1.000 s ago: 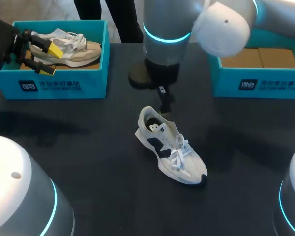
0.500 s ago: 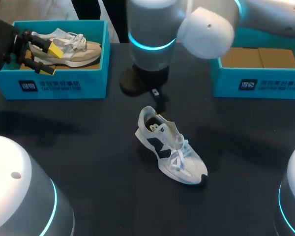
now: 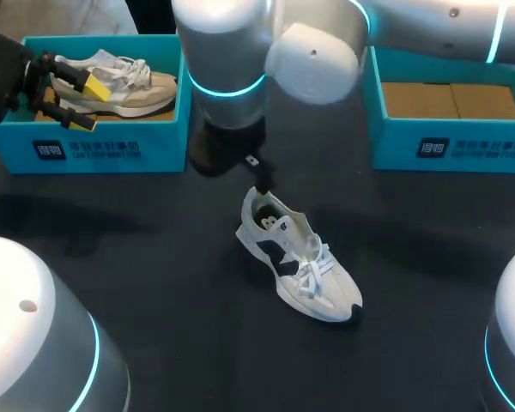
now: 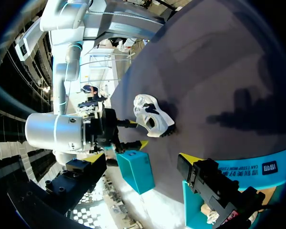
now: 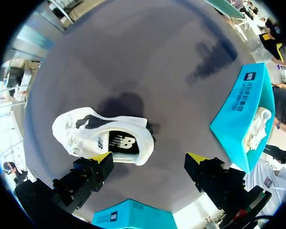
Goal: Take the shoe out of the shoebox, open the shoe tongue, remove and reinsert the insole, then place the shoe into the shoebox
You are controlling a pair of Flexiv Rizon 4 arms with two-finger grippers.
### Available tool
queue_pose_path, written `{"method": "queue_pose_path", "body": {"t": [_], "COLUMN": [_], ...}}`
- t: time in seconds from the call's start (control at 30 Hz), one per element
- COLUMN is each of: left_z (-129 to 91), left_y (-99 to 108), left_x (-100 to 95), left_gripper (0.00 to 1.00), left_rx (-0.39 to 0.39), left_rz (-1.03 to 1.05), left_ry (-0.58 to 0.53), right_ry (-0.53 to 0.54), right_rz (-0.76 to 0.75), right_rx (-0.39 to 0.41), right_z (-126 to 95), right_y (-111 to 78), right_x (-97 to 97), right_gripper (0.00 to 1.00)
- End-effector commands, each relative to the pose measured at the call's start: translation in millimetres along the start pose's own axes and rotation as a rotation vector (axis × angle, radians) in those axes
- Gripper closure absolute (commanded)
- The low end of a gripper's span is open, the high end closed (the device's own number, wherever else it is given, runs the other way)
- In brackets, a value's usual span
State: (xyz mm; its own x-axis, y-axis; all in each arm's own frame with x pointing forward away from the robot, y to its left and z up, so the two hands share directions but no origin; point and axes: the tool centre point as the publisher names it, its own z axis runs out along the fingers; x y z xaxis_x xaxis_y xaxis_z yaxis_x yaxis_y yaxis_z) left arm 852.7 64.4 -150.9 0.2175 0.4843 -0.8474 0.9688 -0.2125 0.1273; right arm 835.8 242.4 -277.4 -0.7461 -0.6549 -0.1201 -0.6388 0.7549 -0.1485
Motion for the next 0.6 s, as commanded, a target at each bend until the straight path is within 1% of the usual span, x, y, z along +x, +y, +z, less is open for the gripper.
{"method": "queue_pose_path", "body": {"t": [0.03, 0.43, 0.6], "left_z": [0.4, 0.4, 0.4], "left_y": [-0.1, -0.1, -0.1], "left_x": [0.3, 0.3, 0.3], "left_gripper": [0.0, 0.0, 0.0], "left_rx": [-0.001, -0.001, -0.001], "left_rz": [0.002, 0.002, 0.002], "left_ry": [0.001, 0.001, 0.001], "right_ry": [0.01, 0.021, 0.004], "right_rz": [-0.004, -0.014, -0.016], "right_rx": [-0.033, -0.063, -0.058], "right_z": [16.1, 45.1, 49.4], "right_y": [-3.6, 0.8, 0.5], "right_x": [-5.4, -6.9, -9.6], "right_gripper": [0.0, 0.0, 0.0]}}
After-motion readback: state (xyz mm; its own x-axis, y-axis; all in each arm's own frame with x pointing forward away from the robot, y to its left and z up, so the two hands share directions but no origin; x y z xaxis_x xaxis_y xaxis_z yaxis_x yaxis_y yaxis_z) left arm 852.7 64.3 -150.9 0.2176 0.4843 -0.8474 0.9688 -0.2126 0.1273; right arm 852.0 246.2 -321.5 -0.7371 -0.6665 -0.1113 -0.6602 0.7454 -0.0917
